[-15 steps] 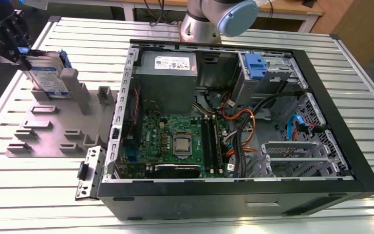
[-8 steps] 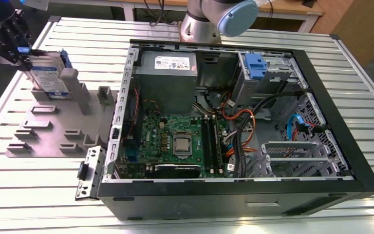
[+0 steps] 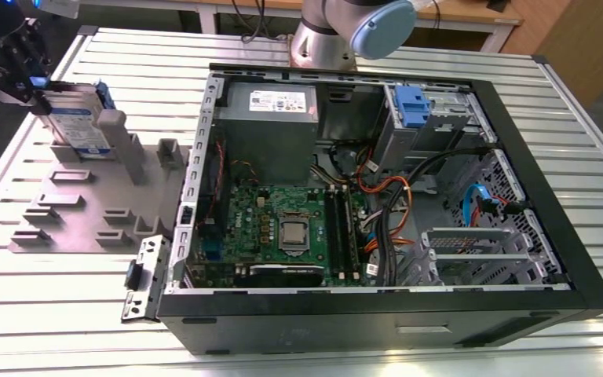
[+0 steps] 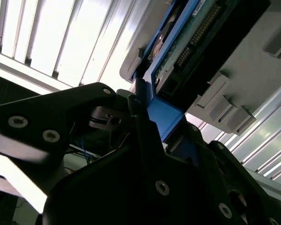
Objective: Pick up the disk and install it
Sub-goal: 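Pick up the disk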
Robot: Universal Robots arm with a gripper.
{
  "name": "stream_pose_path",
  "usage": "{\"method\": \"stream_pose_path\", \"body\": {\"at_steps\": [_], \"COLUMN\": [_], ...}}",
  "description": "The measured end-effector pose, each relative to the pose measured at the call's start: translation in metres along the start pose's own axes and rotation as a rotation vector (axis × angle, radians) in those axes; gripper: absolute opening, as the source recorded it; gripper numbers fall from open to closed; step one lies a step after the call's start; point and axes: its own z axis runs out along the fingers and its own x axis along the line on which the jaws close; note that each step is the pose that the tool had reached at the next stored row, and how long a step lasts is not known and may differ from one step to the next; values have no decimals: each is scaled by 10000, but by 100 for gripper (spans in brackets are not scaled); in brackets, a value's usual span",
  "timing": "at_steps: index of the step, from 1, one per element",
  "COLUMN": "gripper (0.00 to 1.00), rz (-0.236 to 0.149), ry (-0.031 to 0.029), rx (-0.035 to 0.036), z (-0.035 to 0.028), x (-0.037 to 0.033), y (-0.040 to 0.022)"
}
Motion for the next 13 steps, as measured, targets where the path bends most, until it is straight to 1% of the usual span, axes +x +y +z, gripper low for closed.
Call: {"method": "stream_pose_path", "body": {"at_steps": [13], "gripper": [37], "rz": [0], "ry": [5], "rx": [1], "z": [0], "x": [0], "y": [0]}}
